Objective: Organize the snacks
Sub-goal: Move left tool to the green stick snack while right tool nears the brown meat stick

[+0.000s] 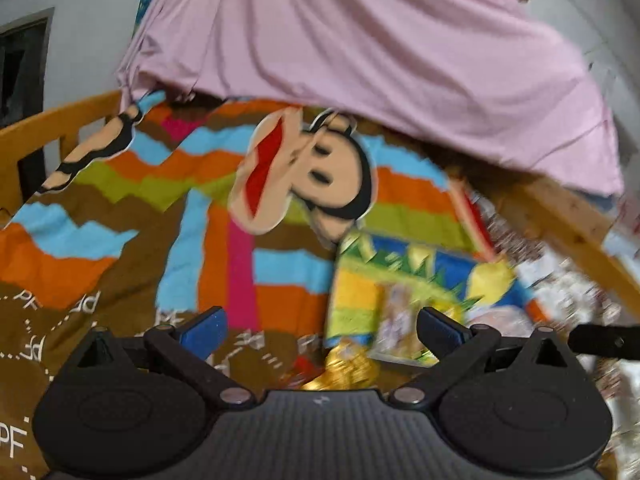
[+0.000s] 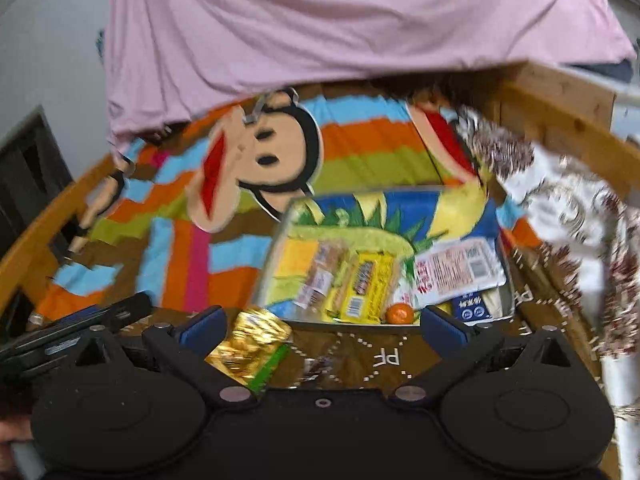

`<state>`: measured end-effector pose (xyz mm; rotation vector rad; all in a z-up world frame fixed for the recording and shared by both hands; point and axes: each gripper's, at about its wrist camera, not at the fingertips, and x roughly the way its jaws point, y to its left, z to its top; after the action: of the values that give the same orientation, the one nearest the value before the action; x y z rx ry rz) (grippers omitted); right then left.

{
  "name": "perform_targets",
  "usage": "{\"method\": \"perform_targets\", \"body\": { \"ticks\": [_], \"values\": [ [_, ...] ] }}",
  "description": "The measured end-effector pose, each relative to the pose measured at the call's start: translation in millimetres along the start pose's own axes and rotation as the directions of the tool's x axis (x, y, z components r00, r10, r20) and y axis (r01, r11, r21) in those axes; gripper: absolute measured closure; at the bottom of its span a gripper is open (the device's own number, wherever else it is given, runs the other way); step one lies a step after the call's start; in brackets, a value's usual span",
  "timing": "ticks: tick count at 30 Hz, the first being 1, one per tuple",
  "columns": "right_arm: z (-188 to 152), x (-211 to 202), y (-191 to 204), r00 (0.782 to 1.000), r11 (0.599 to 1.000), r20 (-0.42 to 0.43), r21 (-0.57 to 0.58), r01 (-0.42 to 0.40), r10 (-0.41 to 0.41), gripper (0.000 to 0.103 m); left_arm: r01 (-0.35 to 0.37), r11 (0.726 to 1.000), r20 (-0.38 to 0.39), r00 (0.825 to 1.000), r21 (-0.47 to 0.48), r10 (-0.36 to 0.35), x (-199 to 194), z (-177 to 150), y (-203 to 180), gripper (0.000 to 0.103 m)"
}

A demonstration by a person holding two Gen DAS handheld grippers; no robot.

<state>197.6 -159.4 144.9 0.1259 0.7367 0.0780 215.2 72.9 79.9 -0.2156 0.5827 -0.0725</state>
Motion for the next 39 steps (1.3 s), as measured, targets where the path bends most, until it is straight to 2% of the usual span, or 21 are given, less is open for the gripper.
{"method": "perform_targets", "body": {
  "ticks": [4, 7, 9, 12, 15, 18, 22, 24, 27, 31, 33, 39],
  "values": [
    [-14, 61, -19, 0.998, 1.0, -0.053, 0.017, 0.017, -0.016, 0.001, -0.063, 0.998, -0.015, 0.998, 0.0, 0.063, 21, -7, 12, 0.0],
    [-23, 89, -31, 0.995, 0.999, -0.104, 0.041, 0.01, -0.005, 0.001, -0.073, 0.997, -0.066, 0.995, -0.019, 0.071, 32, -8, 13, 0.0],
    [-29, 96, -35, 0.99, 0.997, -0.131, 0.056, -0.054, 0.061, 0.001, -0.039, 0.999, -0.098, 0.994, 0.001, 0.039, 36, -13, 10, 0.0],
    [-39, 94, -33, 0.975, 0.986, -0.144, 0.011, -0.168, 0.167, 0.001, 0.034, 0.999, -0.167, 0.985, 0.023, -0.03, 44, -20, 2, 0.0],
    [-46, 91, -31, 0.935, 0.956, -0.205, 0.007, -0.295, 0.29, 0.001, 0.108, 0.994, -0.238, 0.966, 0.024, -0.099, 52, -26, -9, 0.0],
    [-55, 87, -31, 0.893, 0.927, -0.262, 0.017, -0.376, 0.367, 0.001, 0.159, 0.987, -0.296, 0.944, 0.024, -0.145, 57, -32, -19, 0.0],
    [-65, 78, -27, 0.883, 0.915, -0.271, -0.02, -0.403, 0.383, 0.001, 0.192, 0.981, -0.37, 0.91, -0.023, -0.186, 60, -33, -25, 0.0],
    [-70, 75, -28, 0.887, 0.913, -0.258, -0.04, -0.405, 0.383, 0.001, 0.208, 0.975, -0.391, 0.893, -0.079, -0.222, 62, -32, -23, 0.0],
    [-80, 80, -29, 0.881, 0.91, -0.27, -0.042, -0.413, 0.387, 0.001, 0.236, 0.956, -0.416, 0.862, -0.174, -0.288, 71, -31, -18, 0.0],
    [-95, 84, -23, 0.871, 0.897, -0.276, -0.061, -0.438, 0.406, 0.001, 0.281, 0.928, -0.412, 0.836, -0.246, -0.363, 80, -32, -10, 0.0],
    [-100, 82, -19, 0.863, 0.883, -0.271, -0.081, -0.462, 0.426, 0.001, 0.3, 0.919, -0.407, 0.829, -0.254, -0.383, 84, -33, -5, 0.0],
    [-108, 89, -18, 0.851, 0.869, -0.248, -0.063, -0.491, 0.463, 0.004, 0.38, 0.881, -0.408, 0.783, -0.281, -0.469, 108, -32, 8, 0.001]
  ]
}}
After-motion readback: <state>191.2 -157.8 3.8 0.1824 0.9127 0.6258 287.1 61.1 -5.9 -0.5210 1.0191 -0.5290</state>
